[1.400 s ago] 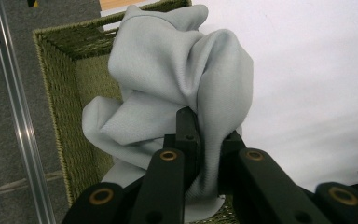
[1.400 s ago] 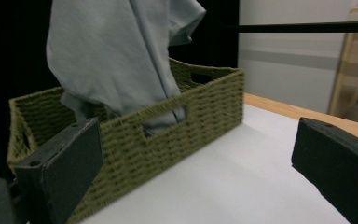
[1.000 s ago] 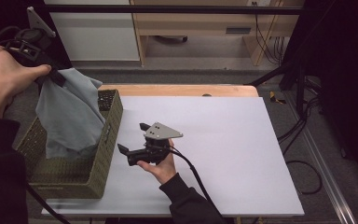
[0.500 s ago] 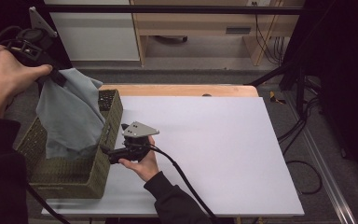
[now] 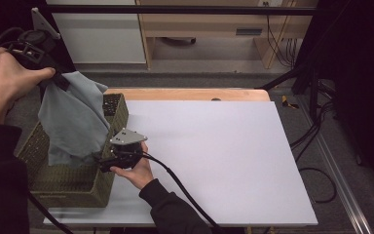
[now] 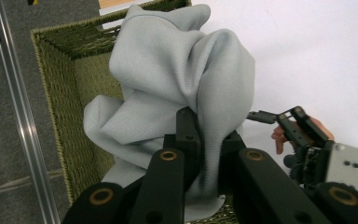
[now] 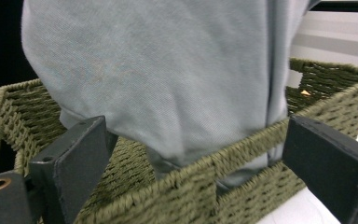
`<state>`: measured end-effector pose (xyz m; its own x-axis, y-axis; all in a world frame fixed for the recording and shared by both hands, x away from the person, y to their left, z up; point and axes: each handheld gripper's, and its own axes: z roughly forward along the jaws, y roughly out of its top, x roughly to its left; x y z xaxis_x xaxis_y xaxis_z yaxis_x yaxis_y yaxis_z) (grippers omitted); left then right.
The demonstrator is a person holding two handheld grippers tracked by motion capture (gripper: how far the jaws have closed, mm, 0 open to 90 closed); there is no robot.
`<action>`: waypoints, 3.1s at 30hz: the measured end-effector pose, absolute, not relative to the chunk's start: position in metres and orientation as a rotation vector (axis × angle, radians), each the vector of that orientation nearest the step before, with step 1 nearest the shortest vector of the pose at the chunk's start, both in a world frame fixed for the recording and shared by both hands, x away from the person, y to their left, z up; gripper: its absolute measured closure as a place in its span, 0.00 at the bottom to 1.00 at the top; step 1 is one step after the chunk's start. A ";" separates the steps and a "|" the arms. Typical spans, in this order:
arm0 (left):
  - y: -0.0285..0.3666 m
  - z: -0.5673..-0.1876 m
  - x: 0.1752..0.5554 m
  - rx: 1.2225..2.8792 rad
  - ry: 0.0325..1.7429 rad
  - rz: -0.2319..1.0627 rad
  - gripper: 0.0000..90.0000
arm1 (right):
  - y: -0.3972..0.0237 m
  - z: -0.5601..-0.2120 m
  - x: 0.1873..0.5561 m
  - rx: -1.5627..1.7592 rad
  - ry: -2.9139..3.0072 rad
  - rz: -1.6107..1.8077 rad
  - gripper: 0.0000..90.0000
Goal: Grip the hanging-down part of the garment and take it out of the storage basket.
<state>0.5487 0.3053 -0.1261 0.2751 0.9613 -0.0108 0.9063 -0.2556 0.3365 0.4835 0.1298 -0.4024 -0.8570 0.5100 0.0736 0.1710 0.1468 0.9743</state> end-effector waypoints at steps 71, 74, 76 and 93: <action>0.311 -0.126 0.545 2.245 1.704 0.307 0.93 | 0.066 -0.309 0.492 0.606 1.977 1.811 0.98; 0.313 -0.126 0.545 2.240 1.707 0.308 0.93 | 0.057 -0.297 0.493 0.607 1.943 1.813 0.98; 0.313 -0.126 0.545 2.238 1.706 0.304 0.93 | 0.051 -0.290 0.493 0.609 1.926 1.812 0.98; 0.301 -0.128 0.548 2.264 1.676 0.287 0.93 | 0.014 -0.254 0.489 0.606 1.825 1.800 0.98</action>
